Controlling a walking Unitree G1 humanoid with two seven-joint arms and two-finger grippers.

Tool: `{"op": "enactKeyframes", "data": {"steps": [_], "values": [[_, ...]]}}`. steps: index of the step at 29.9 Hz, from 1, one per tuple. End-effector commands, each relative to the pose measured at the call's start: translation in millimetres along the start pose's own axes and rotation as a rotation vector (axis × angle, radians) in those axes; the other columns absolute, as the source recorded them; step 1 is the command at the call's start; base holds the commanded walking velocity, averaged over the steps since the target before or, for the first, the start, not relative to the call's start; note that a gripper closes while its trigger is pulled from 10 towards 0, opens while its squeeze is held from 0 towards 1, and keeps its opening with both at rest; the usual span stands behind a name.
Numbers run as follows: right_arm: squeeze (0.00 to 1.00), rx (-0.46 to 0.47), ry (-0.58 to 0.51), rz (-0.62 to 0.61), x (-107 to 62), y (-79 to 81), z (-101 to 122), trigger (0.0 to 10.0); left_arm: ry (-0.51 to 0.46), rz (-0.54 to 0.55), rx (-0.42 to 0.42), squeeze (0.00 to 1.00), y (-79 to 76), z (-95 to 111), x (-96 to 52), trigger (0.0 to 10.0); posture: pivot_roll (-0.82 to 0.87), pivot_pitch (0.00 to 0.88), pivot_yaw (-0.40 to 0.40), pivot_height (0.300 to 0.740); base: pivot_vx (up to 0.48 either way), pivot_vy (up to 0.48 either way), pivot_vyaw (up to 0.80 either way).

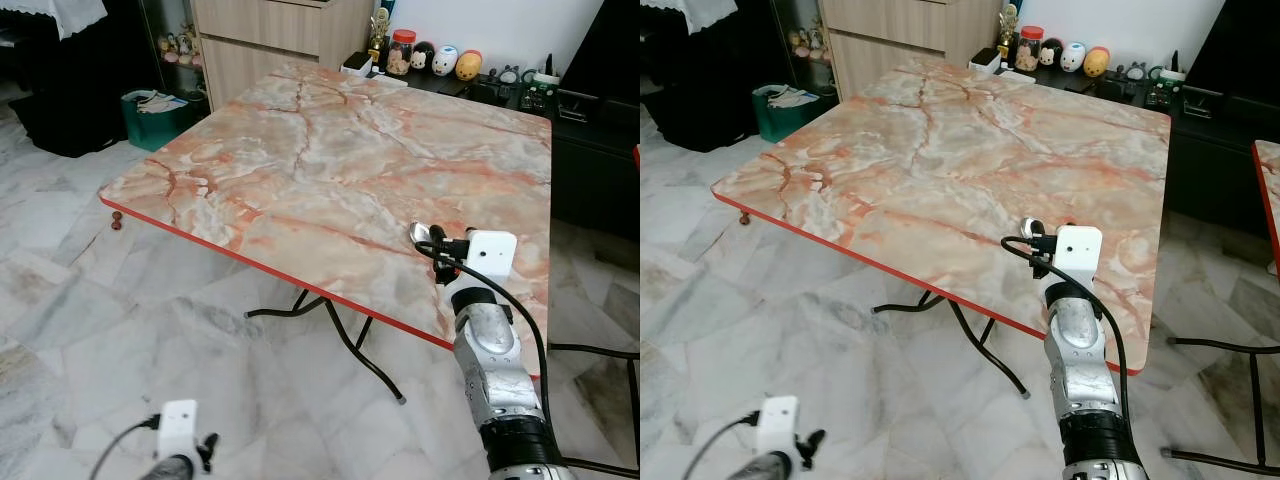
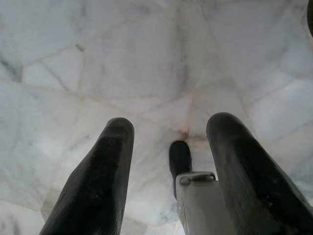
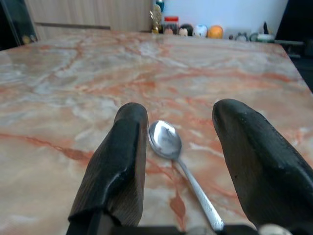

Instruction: Setting the table

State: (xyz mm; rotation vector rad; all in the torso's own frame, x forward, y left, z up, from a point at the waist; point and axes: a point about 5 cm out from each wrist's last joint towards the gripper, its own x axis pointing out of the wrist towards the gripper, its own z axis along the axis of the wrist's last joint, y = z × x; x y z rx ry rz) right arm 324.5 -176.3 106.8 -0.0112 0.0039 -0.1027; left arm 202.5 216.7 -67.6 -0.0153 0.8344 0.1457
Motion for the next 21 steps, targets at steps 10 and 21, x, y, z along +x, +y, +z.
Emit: {"op": "enactKeyframes", "data": {"steps": [10,21], "values": [[0.0,0.016,-0.024,-0.01,8.7,6.2,5.3,10.0,0.011,-0.02,-0.015,0.0,-5.8,-5.5,-0.9,10.0,-0.07,0.0,-0.041,0.74,0.0,0.0,0.0],[0.0,0.013,-0.047,0.014,13.7,14.7,10.4,10.0,0.023,-0.018,-0.023,0.0,-3.6,-9.7,-2.0,10.0,-0.07,0.0,-0.045,0.74,0.217,0.0,0.0]]}}
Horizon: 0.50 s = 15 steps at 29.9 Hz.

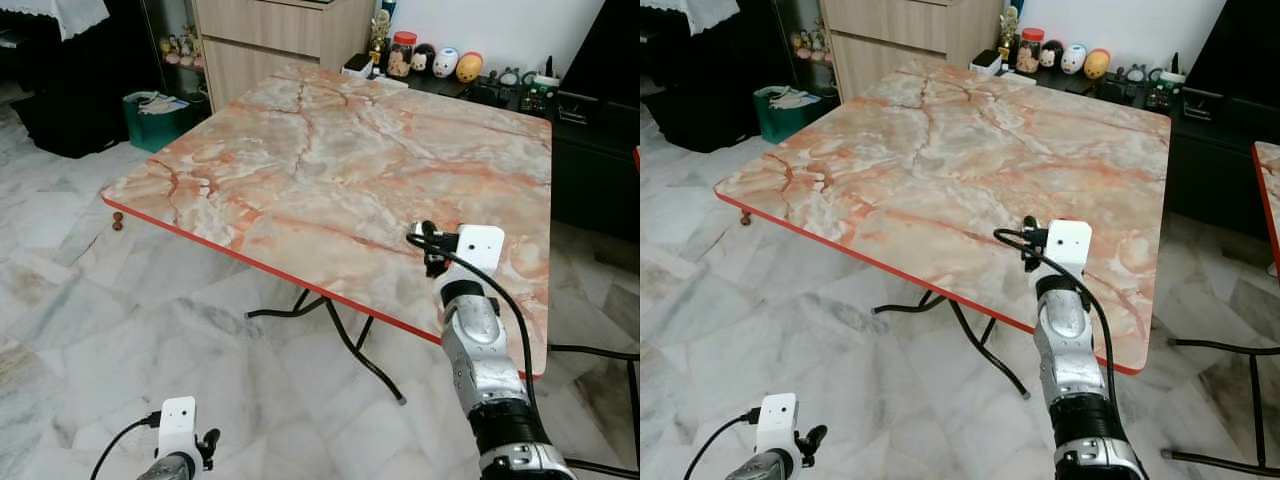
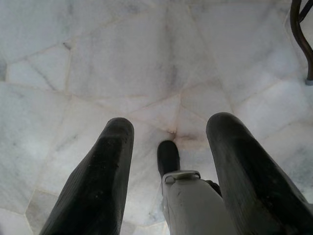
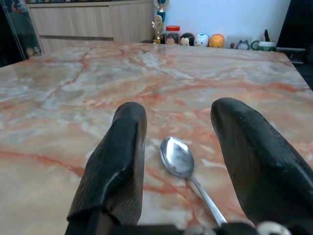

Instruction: Setting the table

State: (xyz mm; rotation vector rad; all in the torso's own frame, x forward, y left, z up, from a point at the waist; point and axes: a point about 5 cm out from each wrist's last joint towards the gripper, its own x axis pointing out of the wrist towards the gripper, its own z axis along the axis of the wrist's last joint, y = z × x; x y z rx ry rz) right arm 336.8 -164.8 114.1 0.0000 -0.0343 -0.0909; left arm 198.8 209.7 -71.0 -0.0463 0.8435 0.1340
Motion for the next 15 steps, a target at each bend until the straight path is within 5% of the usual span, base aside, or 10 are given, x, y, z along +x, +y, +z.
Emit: {"op": "enactKeyframes", "data": {"steps": [1,15], "values": [[0.0,0.0,-0.01,0.003,2.8,2.2,2.9,10.0,0.012,0.005,-0.001,0.0,3.1,-4.3,-1.2,10.0,-0.07,0.0,-0.045,0.74,0.285,0.0,0.0],[0.0,-0.006,-0.019,0.013,4.1,4.9,5.2,10.0,0.043,0.015,0.006,0.0,8.3,-10.4,-2.7,10.0,-0.07,0.0,-0.046,0.74,0.29,0.0,0.0]]}}
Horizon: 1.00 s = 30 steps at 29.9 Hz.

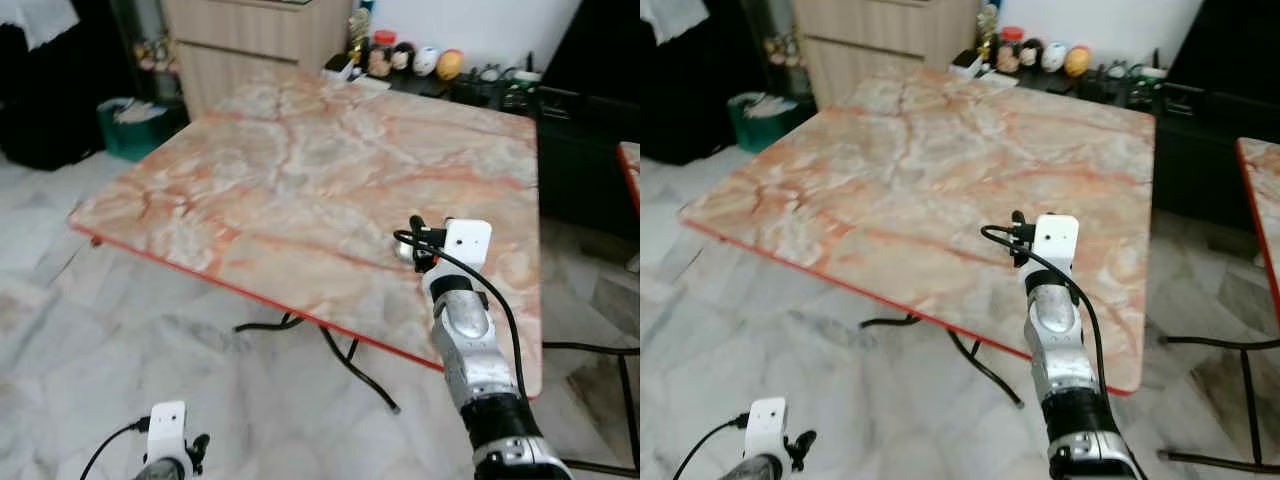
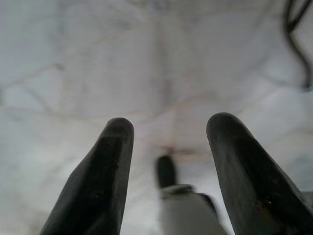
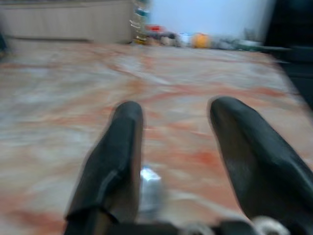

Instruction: Setting the table

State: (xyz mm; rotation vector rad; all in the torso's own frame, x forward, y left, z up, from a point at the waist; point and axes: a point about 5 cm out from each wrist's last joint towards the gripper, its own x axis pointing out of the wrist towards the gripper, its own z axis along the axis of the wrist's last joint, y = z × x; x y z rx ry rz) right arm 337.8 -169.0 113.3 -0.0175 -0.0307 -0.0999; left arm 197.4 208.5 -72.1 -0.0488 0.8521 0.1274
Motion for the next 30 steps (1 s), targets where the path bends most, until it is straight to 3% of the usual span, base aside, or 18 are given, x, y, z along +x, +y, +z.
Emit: {"op": "enactKeyframes", "data": {"steps": [1,10,14,18,21,24,30], "values": [[0.0,0.009,-0.023,0.023,2.6,9.5,6.6,10.0,0.036,0.024,0.01,0.0,9.6,-8.6,-2.5,10.0,-0.07,0.0,-0.046,0.74,0.27,0.0,0.0],[0.0,-0.033,-0.008,0.037,-7.0,4.9,5.1,10.0,0.054,0.021,0.008,0.0,7.5,-14.3,-3.5,10.0,-0.08,0.0,-0.05,0.74,0.0,0.0,0.0],[0.0,-0.091,0.057,0.024,-17.1,-11.1,-2.3,10.0,0.059,0.028,0.008,0.0,9.9,-16.6,-4.4,10.0,-0.08,0.0,-0.051,0.74,0.0,0.0,0.0],[0.0,-0.201,0.225,0.104,-28.9,-28.2,-21.6,10.0,0.064,0.027,0.01,0.0,12.2,-17.7,-5.0,10.0,-0.09,0.0,-0.049,0.74,0.0,0.0,0.0],[0.0,-0.207,0.233,0.12,-30.5,-31.1,-21.7,10.0,0.064,0.026,0.01,0.0,12.5,-17.5,-4.9,10.0,-0.09,0.0,-0.048,0.74,0.0,0.0,0.0],[0.0,-0.215,0.301,0.084,-27.4,-54.5,-16.7,10.0,0.066,0.021,0.019,0.0,13.4,-16.5,-4.7,10.0,-0.09,0.0,-0.043,0.74,0.0,0.0,0.0],[0.0,-0.18,0.369,0.176,-22.3,-45.8,-15.8,10.0,0.074,0.014,0.025,0.0,9.6,-17.2,-4.3,10.0,-0.08,0.0,-0.04,0.74,0.0,0.0,0.0]]}}
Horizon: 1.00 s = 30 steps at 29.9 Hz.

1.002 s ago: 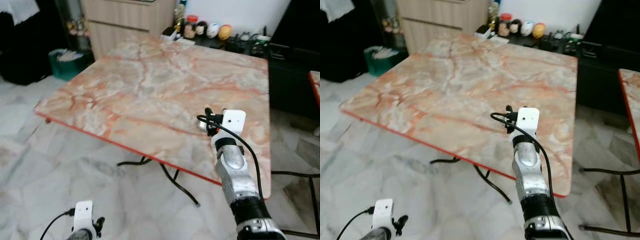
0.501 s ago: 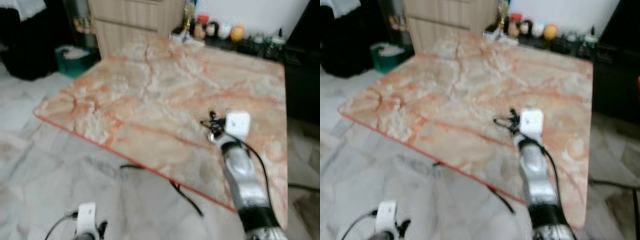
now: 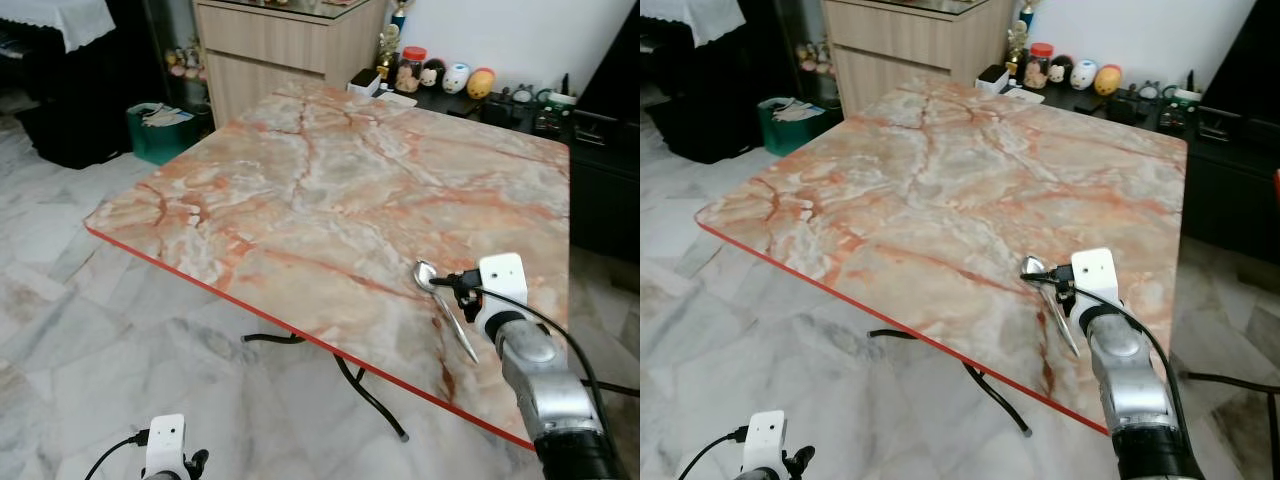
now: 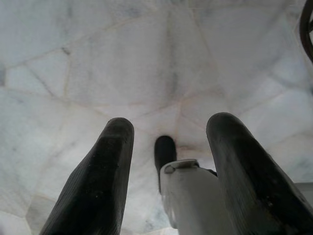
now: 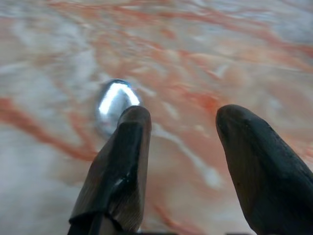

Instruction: Setting the table

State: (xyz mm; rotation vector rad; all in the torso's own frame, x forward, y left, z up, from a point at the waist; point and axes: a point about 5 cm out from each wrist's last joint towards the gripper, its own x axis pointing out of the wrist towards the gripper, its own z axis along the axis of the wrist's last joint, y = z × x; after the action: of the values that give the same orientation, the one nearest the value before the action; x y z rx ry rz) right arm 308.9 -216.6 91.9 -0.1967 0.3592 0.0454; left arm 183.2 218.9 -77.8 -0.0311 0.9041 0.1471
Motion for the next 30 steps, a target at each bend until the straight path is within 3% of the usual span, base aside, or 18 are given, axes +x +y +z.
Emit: {"op": "enactKeyframes", "data": {"steps": [1,3,6,8,17,18,19,20,21,24,25,26,27,30], "values": [[0.0,0.002,0.007,0.113,0.7,10.8,5.6,10.0,0.028,-0.012,0.017,0.0,-4.1,-5.2,-0.3,10.0,-0.08,0.0,-0.04,0.74,0.0,0.0,0.0],[0.0,-0.021,0.029,0.177,0.1,15.9,3.2,10.0,0.034,-0.012,0.018,0.0,-5.5,-7.3,-0.6,10.0,-0.08,0.0,-0.04,0.74,0.0,0.0,0.0],[0.0,0.03,0.033,0.193,0.0,15.2,4.5,10.0,0.041,-0.012,0.019,0.0,-5.5,-10.5,-1.3,10.0,-0.08,0.0,-0.036,0.74,0.0,0.0,0.0],[0.0,0.073,0.039,0.191,0.5,11.8,6.8,10.0,0.047,-0.012,0.021,0.0,-5.1,-14.2,-2.3,10.0,-0.08,0.0,-0.036,0.74,0.0,0.0,0.0],[0.0,0.075,0.069,0.151,1.5,3.7,2.3,10.0,0.049,-0.017,0.025,0.0,-4.0,-13.7,-2.2,10.0,-0.08,0.0,-0.035,0.74,0.0,0.0,0.0],[0.11,0.075,0.07,0.149,1.5,3.2,2.7,10.0,0.049,-0.017,0.026,0.0,-4.0,-13.6,-2.2,10.0,-0.08,0.0,-0.035,0.74,0.0,0.0,0.0],[0.83,0.074,0.072,0.154,1.2,3.2,3.0,10.0,0.049,-0.017,0.026,0.0,-4.0,-13.7,-2.2,10.0,-0.08,0.0,-0.035,0.74,0.0,0.0,0.0],[0.83,0.072,0.073,0.157,1.0,3.3,3.2,10.0,0.05,-0.017,0.027,0.0,-4.0,-13.7,-2.2,10.0,-0.08,0.0,-0.035,0.74,0.0,0.0,0.0],[1.0,0.066,0.077,0.159,0.7,2.5,3.1,10.0,0.05,-0.017,0.028,0.0,-4.3,-13.6,-2.1,10.0,-0.08,0.0,-0.034,0.74,0.0,0.0,0.0],[0.96,0.027,0.094,0.14,0.1,-0.6,-0.6,10.0,0.051,-0.019,0.029,0.0,-4.5,-13.1,-2.0,10.0,-0.08,0.0,-0.034,0.74,0.0,0.0,0.0],[0.45,0.013,0.102,0.136,-0.1,-1.3,-2.8,10.0,0.051,-0.02,0.03,0.0,-4.5,-13.0,-1.9,10.0,-0.08,0.0,-0.034,0.74,0.0,0.0,0.0],[0.45,0.013,0.102,0.136,-0.1,-1.3,-2.8,10.0,0.051,-0.02,0.03,0.0,-4.5,-13.0,-1.9,10.0,-0.08,0.0,-0.034,0.74,0.0,0.0,0.0],[0.0,0.015,0.11,0.139,-0.8,-1.0,-5.9,10.0,0.052,-0.022,0.03,0.0,-4.5,-12.7,-1.8,10.0,-0.08,0.0,-0.034,0.74,0.0,0.0,0.0],[0.0,0.036,0.121,0.141,-1.7,-0.1,-9.1,10.0,0.051,-0.024,0.03,0.0,-4.3,-12.2,-1.7,10.0,-0.09,0.0,-0.035,0.74,0.0,0.0,0.0]]}}
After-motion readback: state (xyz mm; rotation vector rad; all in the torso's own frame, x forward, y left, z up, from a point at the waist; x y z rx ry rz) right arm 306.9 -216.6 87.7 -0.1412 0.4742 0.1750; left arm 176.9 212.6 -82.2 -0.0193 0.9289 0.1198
